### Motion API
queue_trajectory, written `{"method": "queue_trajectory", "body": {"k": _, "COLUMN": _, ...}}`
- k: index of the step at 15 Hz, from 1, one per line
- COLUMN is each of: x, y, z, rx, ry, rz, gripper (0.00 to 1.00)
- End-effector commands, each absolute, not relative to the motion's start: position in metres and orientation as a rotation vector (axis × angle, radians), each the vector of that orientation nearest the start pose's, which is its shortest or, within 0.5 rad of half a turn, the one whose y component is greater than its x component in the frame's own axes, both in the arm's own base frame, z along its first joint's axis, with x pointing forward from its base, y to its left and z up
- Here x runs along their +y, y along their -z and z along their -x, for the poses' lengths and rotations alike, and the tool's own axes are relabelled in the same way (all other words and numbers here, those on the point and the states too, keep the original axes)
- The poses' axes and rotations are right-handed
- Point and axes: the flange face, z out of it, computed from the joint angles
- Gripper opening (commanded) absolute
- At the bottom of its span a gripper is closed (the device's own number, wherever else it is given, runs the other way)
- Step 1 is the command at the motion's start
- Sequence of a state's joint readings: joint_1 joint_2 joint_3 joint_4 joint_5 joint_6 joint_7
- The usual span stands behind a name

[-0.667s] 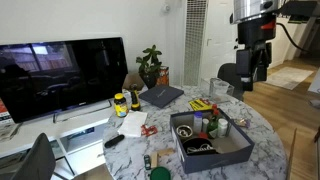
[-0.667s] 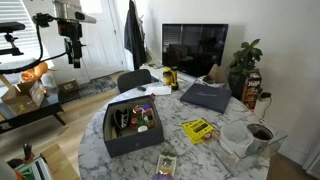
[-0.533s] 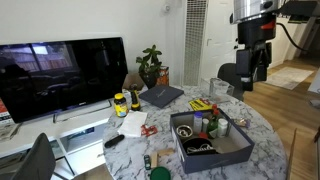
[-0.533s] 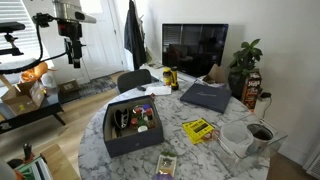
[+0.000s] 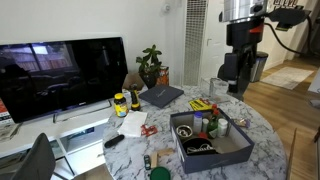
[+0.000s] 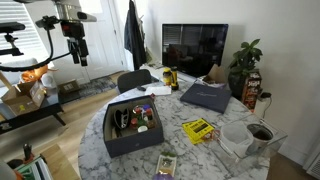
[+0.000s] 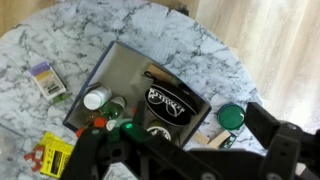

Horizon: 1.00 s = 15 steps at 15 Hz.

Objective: Put the small wooden block into the plastic jar

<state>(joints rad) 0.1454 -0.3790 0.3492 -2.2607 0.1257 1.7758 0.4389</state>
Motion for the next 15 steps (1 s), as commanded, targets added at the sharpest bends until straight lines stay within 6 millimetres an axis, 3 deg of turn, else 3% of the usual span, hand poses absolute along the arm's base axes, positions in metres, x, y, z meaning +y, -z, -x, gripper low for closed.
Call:
{"method": "queue_trajectory", "body": {"k": 1, "x": 0.281, "y": -0.464, "z": -0.415, "rx": -0.216, "ry": -0.115, "rz": 3.327, "gripper": 1.0}}
{"method": "queue_trajectory", "body": {"k": 6, "x": 0.317, "y": -0.419, "z": -0.478, "rx": -0.604, "ry": -0.064, "rz": 3.53, "gripper": 1.0}}
{"method": "queue_trajectory", "body": {"k": 8, "x": 0.329, "y": -0.398, "z": -0.504, "rx": -0.774, "ry": -0.126, "rz": 3.559, "gripper": 1.0}}
{"method": "queue_trajectory", "body": {"k": 9, "x": 0.312, "y": -0.417, "z": -0.479, "rx": -0.645, "ry": -0.047, "rz": 3.528, "gripper": 1.0}}
{"method": "queue_trajectory", "body": {"k": 12, "x": 0.326, "y": -0.393, "z": -0.504, "rx": -0.729, "ry": -0.11, "rz": 3.539, "gripper": 1.0}}
{"method": "queue_trajectory", "body": {"k": 15, "x": 0.329, "y": -0.394, "z": -0.507, "rx": -0.737, "ry": -0.11, "rz": 3.537, "gripper": 1.0}}
